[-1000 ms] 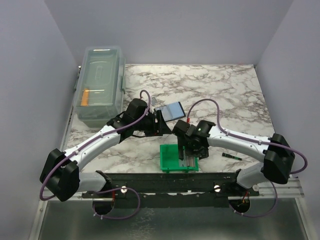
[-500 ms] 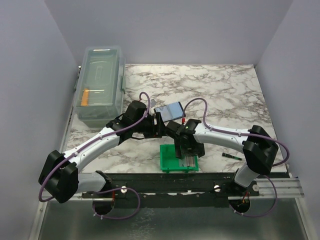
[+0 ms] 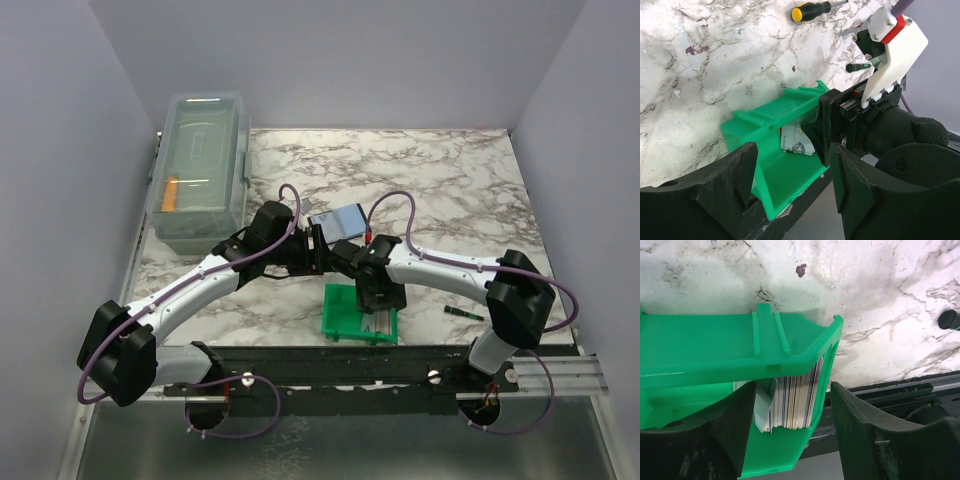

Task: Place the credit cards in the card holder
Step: Pick up the credit card from the storage box.

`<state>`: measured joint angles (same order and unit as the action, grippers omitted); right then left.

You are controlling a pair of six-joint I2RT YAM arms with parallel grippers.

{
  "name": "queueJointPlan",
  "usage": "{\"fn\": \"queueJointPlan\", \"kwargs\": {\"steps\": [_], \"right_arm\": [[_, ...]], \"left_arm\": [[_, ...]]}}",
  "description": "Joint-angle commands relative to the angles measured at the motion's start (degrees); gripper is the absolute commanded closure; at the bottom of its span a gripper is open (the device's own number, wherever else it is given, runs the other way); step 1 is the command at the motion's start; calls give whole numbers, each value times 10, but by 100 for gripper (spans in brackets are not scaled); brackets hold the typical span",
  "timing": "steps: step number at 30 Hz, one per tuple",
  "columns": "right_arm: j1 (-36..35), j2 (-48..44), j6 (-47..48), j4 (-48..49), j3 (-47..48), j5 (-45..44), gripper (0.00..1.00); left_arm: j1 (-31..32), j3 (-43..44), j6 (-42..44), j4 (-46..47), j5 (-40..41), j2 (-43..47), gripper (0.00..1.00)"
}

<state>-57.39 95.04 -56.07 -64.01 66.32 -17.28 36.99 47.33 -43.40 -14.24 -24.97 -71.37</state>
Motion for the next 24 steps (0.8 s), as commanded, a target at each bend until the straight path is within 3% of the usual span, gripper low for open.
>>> {"fn": "queueJointPlan", "kwargs": {"steps": [1,7,24], "right_arm": [[-4,-9,-7,-29,13,-28,41],[-4,-2,-5,-24,18,-24,57],[-4,-16,-21,-15,23,-19,78]], "left_arm": [[2,10,10,11,3,6,34],[3,5,12,11,3,7,34],[3,5,11,13,-1,6,34]]}}
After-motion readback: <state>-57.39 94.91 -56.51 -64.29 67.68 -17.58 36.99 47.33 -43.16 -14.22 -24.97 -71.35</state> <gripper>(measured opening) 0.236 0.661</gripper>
